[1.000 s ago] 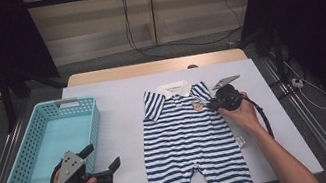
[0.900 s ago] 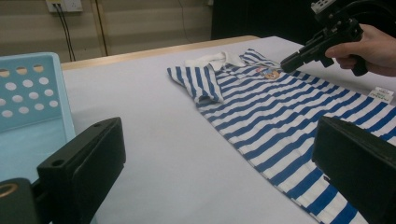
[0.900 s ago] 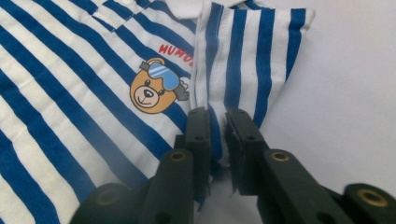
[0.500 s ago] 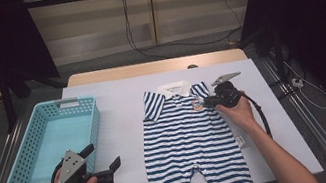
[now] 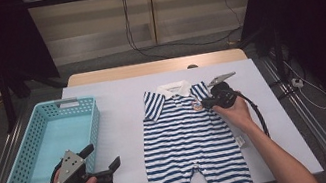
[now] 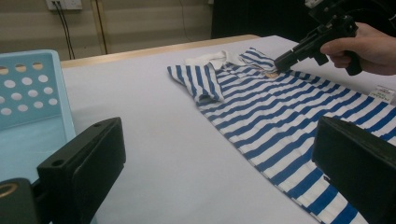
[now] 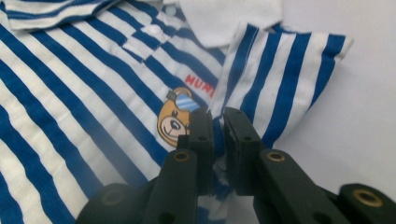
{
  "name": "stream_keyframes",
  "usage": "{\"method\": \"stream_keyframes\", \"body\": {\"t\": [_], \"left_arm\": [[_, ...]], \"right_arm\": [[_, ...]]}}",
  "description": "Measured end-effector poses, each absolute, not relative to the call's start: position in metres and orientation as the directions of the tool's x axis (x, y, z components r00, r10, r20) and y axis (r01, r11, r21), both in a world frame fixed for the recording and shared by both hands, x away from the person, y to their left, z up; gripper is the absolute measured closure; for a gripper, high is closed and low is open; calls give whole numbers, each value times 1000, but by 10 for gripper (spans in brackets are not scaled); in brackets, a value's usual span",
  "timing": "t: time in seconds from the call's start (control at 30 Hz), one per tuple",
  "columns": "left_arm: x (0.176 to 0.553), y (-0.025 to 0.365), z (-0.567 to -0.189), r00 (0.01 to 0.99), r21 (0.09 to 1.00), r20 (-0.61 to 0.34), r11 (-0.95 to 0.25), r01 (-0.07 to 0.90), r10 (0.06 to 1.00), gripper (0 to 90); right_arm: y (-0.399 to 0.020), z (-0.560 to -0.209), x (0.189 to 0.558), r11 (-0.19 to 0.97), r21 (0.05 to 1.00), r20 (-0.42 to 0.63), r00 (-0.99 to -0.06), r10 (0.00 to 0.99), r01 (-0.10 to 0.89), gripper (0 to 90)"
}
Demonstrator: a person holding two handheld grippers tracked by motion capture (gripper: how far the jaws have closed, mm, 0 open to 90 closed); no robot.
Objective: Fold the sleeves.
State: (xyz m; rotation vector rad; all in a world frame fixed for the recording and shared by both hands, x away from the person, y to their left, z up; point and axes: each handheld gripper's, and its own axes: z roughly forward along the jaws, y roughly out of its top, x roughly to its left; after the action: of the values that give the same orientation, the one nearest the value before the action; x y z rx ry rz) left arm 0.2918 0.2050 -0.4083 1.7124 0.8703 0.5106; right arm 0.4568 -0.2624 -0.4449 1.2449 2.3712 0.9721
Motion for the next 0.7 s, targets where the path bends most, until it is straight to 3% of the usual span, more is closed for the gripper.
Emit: {"method": "stream_keyframes", "body": {"t": [0.3,0.4,0.47,0.7], "left_arm": [[292,205,-408,645,945,-72,-156,289,761,30],[293,204,-408,644,945,-74,-153,290,761,30],[293,203,-409,645,944,-75,-155,292,761,30],[294,202,-409,648,942,-69,-165,293,759,30]], "right_arm": [[-261,-449,448,425,666,38,-597,802,613,736],[-260,-449,448,425,666,33,-593,804,613,785],[-258,-450,448,416,675,32,-587,809,609,868],[-254,-452,449,383,693,61,-578,814,611,869]]}}
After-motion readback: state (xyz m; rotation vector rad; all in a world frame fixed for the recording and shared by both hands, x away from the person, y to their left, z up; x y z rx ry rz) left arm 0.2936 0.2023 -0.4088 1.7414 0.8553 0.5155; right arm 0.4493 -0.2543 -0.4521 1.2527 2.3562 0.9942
